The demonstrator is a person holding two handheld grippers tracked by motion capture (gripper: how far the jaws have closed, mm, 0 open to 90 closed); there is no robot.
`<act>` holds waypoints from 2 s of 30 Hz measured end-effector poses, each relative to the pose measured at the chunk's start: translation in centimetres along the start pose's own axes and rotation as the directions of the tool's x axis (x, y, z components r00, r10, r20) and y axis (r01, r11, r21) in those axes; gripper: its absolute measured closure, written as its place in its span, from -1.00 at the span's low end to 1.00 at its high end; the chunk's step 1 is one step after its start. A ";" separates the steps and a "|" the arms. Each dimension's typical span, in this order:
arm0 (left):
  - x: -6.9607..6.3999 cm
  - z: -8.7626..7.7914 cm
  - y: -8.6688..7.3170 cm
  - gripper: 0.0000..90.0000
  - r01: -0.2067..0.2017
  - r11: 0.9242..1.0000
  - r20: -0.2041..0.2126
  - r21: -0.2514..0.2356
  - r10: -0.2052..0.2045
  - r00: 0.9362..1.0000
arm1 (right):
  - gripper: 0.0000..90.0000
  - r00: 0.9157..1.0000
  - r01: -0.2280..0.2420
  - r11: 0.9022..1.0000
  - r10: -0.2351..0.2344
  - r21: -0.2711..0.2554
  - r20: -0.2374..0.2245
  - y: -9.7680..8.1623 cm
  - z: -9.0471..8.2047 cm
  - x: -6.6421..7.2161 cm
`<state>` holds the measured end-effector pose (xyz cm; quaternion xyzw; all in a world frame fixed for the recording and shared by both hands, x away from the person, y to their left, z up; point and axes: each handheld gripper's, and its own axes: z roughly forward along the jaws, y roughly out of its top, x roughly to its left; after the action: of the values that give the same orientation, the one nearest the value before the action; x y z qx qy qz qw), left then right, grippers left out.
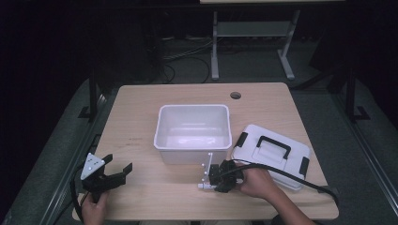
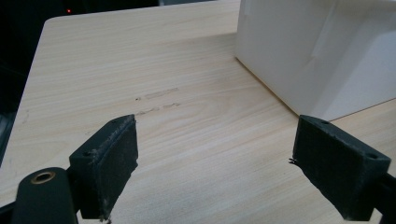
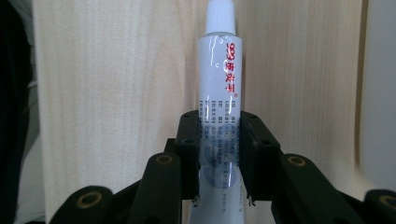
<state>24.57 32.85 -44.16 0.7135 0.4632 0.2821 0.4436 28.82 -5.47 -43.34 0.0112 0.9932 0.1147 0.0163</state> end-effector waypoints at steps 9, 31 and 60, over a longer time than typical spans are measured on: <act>-0.1 0.0 0.0 -0.70 -0.001 1.000 0.002 -0.001 0.001 1.000 | 0.57 0.999 0.032 0.999 -0.032 -0.021 0.004 1.0 -3.3 0.7; 0.1 -0.1 0.0 -0.70 0.005 1.000 -0.002 -0.002 -0.005 1.000 | 0.57 0.991 0.106 0.994 -0.104 -0.029 0.084 5.6 -12.7 -0.4; 0.2 -0.1 0.0 -0.70 0.001 1.000 -0.005 -0.006 -0.001 1.000 | 0.57 0.995 0.043 0.999 -0.041 -0.026 0.094 7.6 -13.6 -6.6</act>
<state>24.59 33.04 -44.12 0.7112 0.4639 0.2851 0.4446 35.11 -1.35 -28.17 -0.0046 0.9896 0.1278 0.0654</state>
